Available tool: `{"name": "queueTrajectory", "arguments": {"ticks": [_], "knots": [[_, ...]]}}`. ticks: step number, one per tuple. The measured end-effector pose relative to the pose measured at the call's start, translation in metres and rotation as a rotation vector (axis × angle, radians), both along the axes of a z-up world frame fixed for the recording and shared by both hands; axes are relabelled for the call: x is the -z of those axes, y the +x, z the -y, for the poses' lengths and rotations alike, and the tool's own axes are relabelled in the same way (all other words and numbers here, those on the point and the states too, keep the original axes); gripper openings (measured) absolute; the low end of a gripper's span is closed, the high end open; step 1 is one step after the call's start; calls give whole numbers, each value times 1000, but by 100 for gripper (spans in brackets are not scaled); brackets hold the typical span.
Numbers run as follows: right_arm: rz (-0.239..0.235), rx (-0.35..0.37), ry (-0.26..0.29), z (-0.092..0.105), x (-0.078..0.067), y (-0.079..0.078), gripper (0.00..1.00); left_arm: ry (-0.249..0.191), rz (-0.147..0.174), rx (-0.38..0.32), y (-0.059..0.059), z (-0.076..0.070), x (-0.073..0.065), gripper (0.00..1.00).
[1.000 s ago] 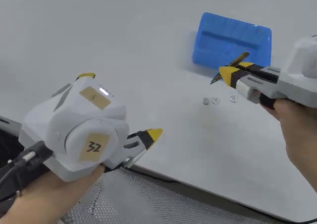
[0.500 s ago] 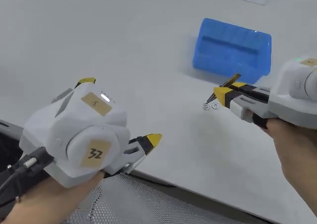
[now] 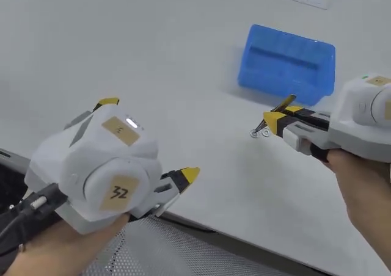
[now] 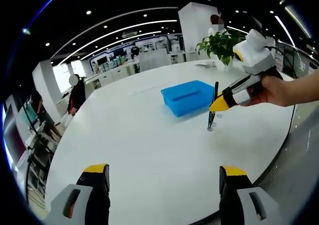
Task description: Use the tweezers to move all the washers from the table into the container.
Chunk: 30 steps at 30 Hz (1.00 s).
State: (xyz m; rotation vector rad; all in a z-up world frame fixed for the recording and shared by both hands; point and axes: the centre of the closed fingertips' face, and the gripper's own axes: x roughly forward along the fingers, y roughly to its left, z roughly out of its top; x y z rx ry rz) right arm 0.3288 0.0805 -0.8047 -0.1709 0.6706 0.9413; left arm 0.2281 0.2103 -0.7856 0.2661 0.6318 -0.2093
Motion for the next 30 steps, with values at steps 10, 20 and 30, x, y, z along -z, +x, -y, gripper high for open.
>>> {"name": "queueTrajectory", "arguments": {"ticks": [10,20,30], "knots": [[45,-1,2,0,1,2,4,4,-5,0,0,0,1,93],[24,-19,-12,-3,0,3,3,-45,31,19,2,7,-7,95],[6,41,96,0,-32,13,3,-85,13,45,0,15,-4,94]]}}
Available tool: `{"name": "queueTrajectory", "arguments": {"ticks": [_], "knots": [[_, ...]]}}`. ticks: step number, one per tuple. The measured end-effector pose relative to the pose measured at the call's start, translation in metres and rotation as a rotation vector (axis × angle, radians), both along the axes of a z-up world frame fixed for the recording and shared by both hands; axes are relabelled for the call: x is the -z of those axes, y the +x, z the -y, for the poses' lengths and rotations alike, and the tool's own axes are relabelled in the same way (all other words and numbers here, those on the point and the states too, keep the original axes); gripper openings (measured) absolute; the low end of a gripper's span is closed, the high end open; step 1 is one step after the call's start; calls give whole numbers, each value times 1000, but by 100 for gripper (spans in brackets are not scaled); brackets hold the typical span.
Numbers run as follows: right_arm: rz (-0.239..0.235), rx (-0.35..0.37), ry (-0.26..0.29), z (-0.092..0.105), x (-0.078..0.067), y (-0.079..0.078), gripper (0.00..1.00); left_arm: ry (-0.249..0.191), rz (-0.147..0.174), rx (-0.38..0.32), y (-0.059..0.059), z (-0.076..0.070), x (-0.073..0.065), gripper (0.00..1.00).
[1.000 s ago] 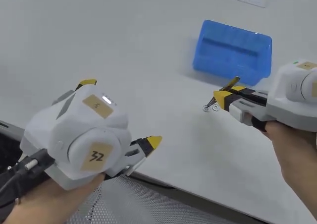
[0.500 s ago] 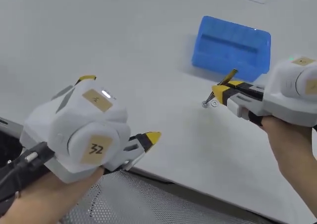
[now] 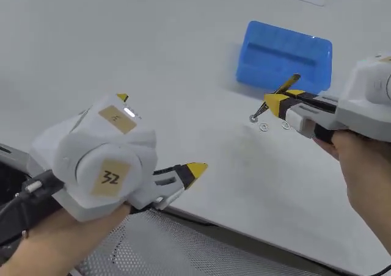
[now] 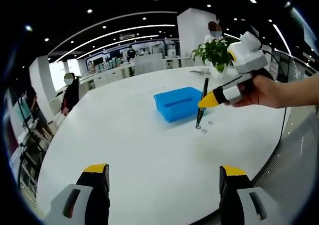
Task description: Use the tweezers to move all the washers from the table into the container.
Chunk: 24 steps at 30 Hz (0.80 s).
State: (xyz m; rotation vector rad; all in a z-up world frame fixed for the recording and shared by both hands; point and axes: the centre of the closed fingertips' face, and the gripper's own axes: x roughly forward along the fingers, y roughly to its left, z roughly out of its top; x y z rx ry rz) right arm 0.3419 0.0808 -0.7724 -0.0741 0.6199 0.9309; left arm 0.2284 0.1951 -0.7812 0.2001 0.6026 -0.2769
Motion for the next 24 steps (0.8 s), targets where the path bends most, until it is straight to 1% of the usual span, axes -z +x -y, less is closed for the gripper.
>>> {"name": "queueTrajectory", "arguments": {"ticks": [3,4,8,9,14,18,19,20,21,24], "knots": [[17,19,22,2,-12,8,3,2,-1,10,-1,2,0,94],[29,28,29,3,-18,12,3,2,-1,11,-1,2,0,94],[54,34,38,3,-29,24,3,0,-3,11,-1,3,0,93],[57,33,37,2,-29,25,3,1,-3,10,-1,2,0,93],[116,6,8,-2,-40,37,3,-6,2,10,-1,3,-1,94],[152,-4,-4,-5,-49,46,3,1,-1,12,-1,3,0,94],[159,-8,-6,-5,-49,52,3,3,-1,11,-1,2,0,94],[167,-8,-7,-5,-50,54,3,5,-2,10,-1,2,1,94],[177,-3,-13,-1,-53,58,3,6,-3,10,-1,2,1,94],[195,-7,-23,-3,-54,62,3,0,5,10,0,2,-1,94]]}}
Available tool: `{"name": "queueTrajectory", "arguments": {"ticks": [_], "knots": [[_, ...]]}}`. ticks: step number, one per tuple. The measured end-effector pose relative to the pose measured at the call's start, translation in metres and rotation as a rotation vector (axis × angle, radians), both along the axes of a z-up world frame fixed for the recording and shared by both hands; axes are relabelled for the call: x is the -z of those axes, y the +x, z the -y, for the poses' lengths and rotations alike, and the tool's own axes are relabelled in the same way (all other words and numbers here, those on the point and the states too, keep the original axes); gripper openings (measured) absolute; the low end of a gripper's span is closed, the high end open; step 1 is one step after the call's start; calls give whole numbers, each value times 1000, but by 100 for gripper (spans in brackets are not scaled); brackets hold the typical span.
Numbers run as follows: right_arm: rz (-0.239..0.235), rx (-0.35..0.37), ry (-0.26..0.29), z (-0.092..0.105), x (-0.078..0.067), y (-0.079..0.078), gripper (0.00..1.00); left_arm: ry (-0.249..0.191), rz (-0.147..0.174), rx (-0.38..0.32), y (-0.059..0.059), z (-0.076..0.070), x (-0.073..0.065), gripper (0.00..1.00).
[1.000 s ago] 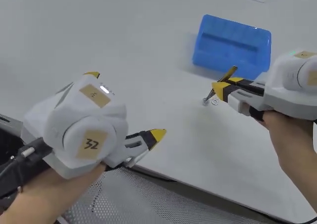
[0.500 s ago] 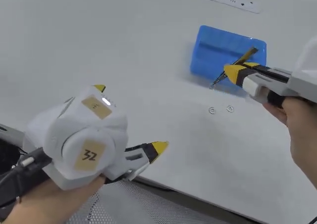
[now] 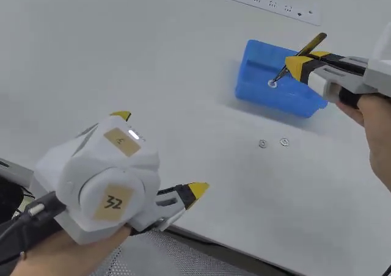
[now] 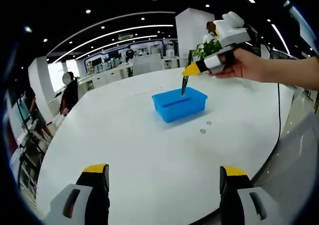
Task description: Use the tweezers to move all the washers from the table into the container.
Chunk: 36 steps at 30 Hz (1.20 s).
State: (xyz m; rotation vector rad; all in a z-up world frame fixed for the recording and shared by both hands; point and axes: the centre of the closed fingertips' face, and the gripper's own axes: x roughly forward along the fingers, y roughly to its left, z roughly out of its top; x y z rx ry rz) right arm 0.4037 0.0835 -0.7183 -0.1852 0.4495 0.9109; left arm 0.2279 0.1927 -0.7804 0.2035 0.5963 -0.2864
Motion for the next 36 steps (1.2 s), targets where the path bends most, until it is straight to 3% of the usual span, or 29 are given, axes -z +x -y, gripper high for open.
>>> {"name": "queueTrajectory", "arguments": {"ticks": [4,9,19,26,36], "knots": [[14,10,-1,1,-3,9,3,7,-10,-6,0,-1,2,94],[11,24,-13,2,5,22,3,8,-14,-13,0,-3,3,94],[-31,65,-77,0,46,47,3,30,-19,-14,0,-4,5,94],[-63,76,-108,0,70,53,3,32,-21,-18,0,-6,5,93],[-67,74,-129,1,87,51,3,34,-27,-12,0,-5,6,93]]}}
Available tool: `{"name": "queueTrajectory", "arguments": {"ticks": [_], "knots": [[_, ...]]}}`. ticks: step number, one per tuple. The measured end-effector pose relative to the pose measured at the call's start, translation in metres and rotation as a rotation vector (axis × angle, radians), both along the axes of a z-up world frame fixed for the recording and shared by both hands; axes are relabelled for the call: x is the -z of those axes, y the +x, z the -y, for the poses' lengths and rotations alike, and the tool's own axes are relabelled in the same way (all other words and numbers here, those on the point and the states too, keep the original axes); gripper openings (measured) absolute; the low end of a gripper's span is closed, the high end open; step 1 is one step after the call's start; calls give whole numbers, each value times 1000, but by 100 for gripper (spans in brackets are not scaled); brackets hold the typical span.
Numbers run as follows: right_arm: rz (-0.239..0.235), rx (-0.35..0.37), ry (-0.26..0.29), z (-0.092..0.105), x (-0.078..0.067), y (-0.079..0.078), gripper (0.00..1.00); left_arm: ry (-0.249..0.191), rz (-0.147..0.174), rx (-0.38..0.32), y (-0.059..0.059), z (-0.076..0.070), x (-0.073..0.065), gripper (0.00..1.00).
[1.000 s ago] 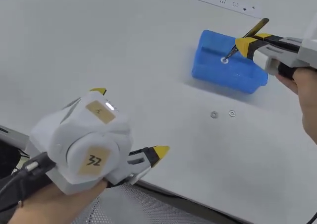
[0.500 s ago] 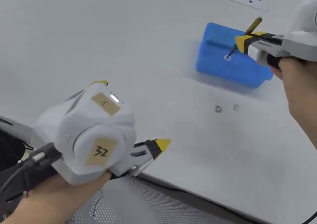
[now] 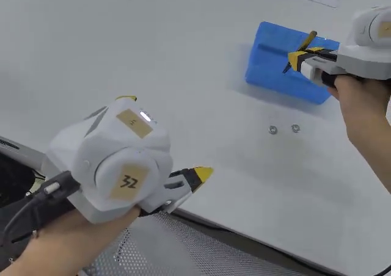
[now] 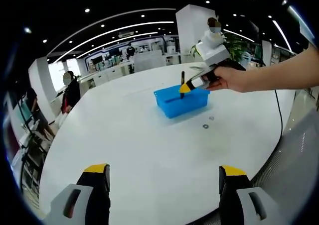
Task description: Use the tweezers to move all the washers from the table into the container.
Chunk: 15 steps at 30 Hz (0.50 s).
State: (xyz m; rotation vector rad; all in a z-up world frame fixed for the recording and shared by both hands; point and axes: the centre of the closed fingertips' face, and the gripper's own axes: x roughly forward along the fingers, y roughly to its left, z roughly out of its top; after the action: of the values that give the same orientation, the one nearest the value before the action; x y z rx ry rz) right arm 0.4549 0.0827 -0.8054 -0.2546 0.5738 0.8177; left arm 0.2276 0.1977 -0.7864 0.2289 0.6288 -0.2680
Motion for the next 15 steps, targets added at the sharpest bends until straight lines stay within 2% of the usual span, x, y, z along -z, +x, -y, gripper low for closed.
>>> {"name": "queueTrajectory", "arguments": {"ticks": [1,2,5,10,15], "knots": [[27,0,33,-2,-5,1,3,0,-2,1,0,0,0,93],[6,2,12,1,-1,-2,3,1,-4,1,0,0,1,93],[11,13,41,6,-2,0,3,5,-5,2,0,0,1,92],[-7,2,50,5,-1,-2,4,4,-5,3,0,1,1,92],[-13,33,48,9,-5,0,5,5,-5,3,-1,0,1,92]]}}
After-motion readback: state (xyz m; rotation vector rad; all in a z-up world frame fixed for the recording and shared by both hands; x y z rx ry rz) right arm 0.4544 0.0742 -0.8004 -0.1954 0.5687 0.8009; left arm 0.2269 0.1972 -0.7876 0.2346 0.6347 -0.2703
